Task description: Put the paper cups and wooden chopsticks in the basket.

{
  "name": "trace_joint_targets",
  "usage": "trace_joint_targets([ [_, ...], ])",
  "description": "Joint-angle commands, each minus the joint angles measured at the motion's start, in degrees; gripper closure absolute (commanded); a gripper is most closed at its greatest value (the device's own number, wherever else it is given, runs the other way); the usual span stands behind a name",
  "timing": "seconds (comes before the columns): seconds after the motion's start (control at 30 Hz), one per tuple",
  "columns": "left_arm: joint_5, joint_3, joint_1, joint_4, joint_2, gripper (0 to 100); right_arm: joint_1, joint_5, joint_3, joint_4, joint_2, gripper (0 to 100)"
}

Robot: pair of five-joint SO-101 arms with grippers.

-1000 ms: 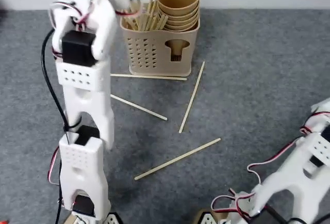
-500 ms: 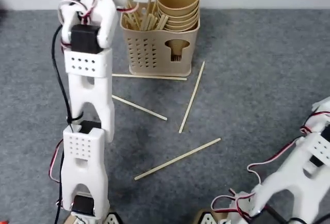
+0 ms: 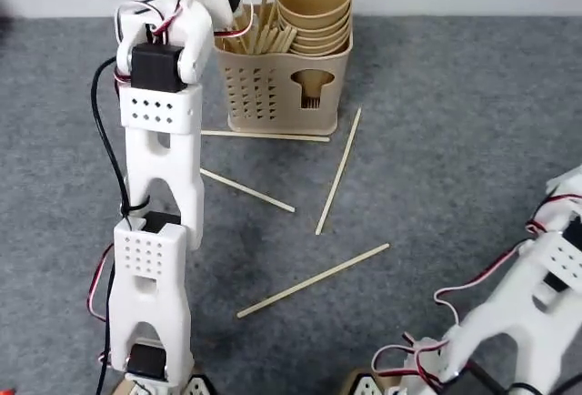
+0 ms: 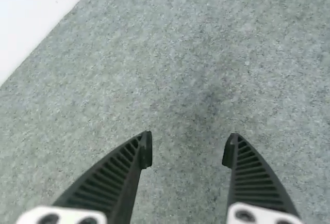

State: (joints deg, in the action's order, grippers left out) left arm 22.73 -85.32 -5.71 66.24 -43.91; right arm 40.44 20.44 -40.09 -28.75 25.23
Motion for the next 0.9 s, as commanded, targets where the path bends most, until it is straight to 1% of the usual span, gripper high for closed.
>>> trace_joint_targets([
  [0.0,0.62,-0.48,-0.35,0.09,0.62,94,-0.75,0.44,0.62,1.19,0.13,76.2],
  [0.17,0.53,-0.48,-0.26,2.11,0.88,74,-0.75,0.44,0.62,1.19,0.13,76.2],
  [0.23,0.53,-0.48,-0.35,3.96,1.05,70,-0.75,0.44,0.62,1.19,0.13,76.2],
  [0.4,0.53,-0.66,0.18,5.27,1.23,70,-0.75,0.44,0.62,1.19,0.13,76.2],
  [0.6,0.53,-7.87,2.29,5.63,1.14,70,-0.92,0.44,0.62,0.84,0.13,76.2],
  [0.7,0.53,-11.12,5.19,5.63,1.23,70,-1.54,0.44,0.62,0.75,0.13,76.2],
  [0.77,0.53,-10.77,8.35,5.71,1.23,70,-1.89,0.44,0.62,0.75,0.13,76.2],
  [0.8,0.62,-10.77,10.20,6.33,1.05,70,-2.07,0.44,0.62,0.75,0.13,76.2],
  [0.87,0.70,-10.51,13.36,10.37,0.70,70,-2.07,0.44,0.62,0.75,0.13,76.2],
])
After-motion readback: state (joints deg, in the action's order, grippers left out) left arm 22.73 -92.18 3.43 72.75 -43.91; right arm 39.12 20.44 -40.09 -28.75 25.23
